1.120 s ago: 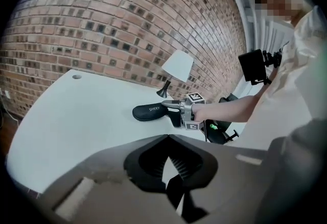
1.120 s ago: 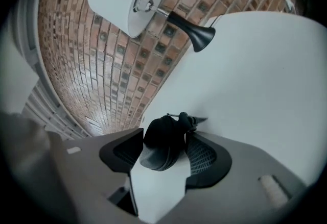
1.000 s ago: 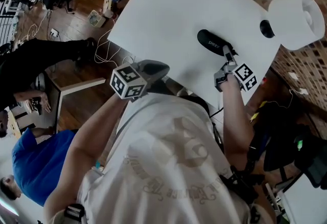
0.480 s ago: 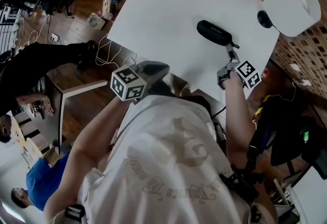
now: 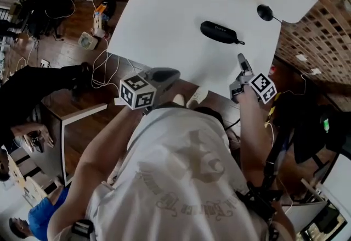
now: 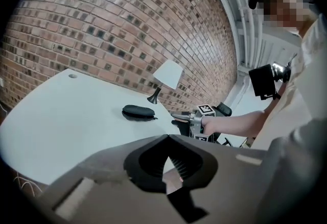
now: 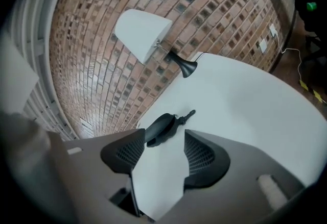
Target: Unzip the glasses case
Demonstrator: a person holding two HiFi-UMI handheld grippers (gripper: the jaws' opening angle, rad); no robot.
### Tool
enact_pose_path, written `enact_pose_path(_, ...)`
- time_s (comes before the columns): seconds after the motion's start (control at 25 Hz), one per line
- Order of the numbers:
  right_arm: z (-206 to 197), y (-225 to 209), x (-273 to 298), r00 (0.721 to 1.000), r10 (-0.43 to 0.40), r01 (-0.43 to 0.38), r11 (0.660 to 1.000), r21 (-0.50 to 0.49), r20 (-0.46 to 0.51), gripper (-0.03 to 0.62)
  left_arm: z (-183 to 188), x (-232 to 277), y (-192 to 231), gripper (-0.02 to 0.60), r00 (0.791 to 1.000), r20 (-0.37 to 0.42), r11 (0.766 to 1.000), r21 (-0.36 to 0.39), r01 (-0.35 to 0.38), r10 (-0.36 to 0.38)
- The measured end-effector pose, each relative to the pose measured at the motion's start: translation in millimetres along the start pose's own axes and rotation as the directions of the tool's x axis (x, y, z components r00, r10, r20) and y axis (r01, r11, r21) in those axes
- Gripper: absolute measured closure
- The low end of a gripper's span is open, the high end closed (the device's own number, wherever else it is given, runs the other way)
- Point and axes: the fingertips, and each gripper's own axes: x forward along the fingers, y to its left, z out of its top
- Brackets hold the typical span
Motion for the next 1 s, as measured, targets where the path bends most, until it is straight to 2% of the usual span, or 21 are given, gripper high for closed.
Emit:
enact_pose_path(0.2,-6.4,20.1,-43.6,0.997,0.008,-0.001,0.996,-0.093,0.072,0.499,-15.8,-12.0,3.3,0.577,0.999,0.037,0.999,-0.037,0.028,-0.027)
enact_pose_path(0.32,-23.3,31.2,-65.7,0.997,0.016,-0.007,0.993,-0.114,0.078,0.553,-25.5,-23.8,6.8,0.577,0.998,0.052,0.998,-0.059,0.024,-0.021)
enact_pose_path(0.44,-34.1,43.1,-91.1,0.997,0.007,0.008,0.981,-0.193,0.074,0.559,-26.1,-27.5,3.4,0.577,0.997,0.067,0.998,-0.05,0.041,-0.038)
enact_pose_path(0.6,-66.4,74.2,-114.7,0.997,0.063,-0.054,0.978,-0.204,0.035,0.559,-24.4,-31.9,-1.5,0.577,0.995,0.085,0.998,-0.006,0.06,-0.059)
enact_pose_path(0.72,-82.7,96.3,-125.0,0.991,0.13,-0.125,0.94,-0.318,-0.005,0.559,-21.5,-33.2,-3.7,0.577,0.993,0.101,0.997,0.03,0.065,-0.068)
enact_pose_path(0.8,-92.2,107.6,-131.6,0.989,0.148,-0.147,0.907,-0.394,-0.029,0.559,-20.6,-32.3,-6.3,0.577,0.991,0.106,0.996,0.048,0.072,-0.077)
enact_pose_path(1.0,-118.3,118.4,-142.4,0.987,0.154,-0.158,0.87,-0.466,-0.048,0.568,-20.0,-34.4,-14.9,0.577,0.987,0.123,0.992,0.085,0.095,-0.105)
